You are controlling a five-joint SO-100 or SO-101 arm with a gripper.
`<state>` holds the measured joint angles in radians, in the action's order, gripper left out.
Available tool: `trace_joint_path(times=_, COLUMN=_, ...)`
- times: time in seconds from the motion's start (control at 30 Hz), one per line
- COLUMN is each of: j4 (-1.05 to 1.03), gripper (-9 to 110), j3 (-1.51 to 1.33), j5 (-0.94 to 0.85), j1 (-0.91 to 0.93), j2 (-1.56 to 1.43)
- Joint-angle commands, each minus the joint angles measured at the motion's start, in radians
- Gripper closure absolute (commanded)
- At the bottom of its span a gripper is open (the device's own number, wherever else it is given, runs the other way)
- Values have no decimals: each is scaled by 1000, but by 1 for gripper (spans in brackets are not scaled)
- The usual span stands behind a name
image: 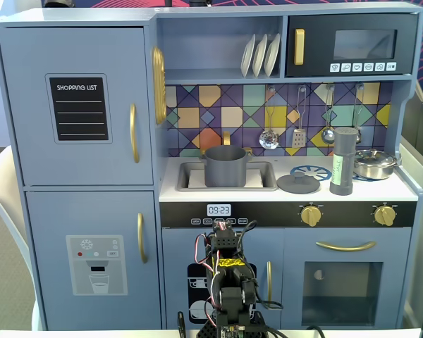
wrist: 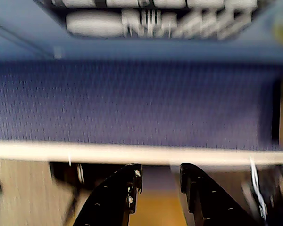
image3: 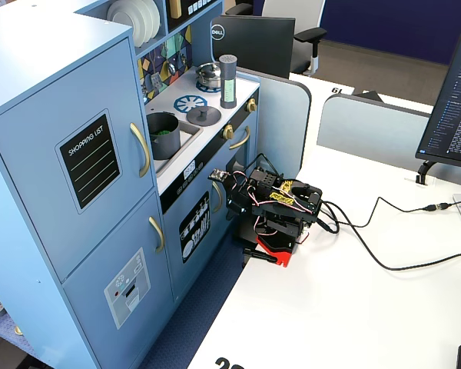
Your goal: Put salt in the gray recipient
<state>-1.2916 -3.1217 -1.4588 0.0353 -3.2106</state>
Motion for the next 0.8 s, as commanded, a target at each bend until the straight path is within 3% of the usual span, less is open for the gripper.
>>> trace_joint_path(times=0.0, j4=-29, gripper=101, j3=5, j5=-40, j1=6, j2=-9)
trace_joint_path(times=0.77, j4=-35, gripper=99, j3=5, j5=-74, j1=6, j2=-9)
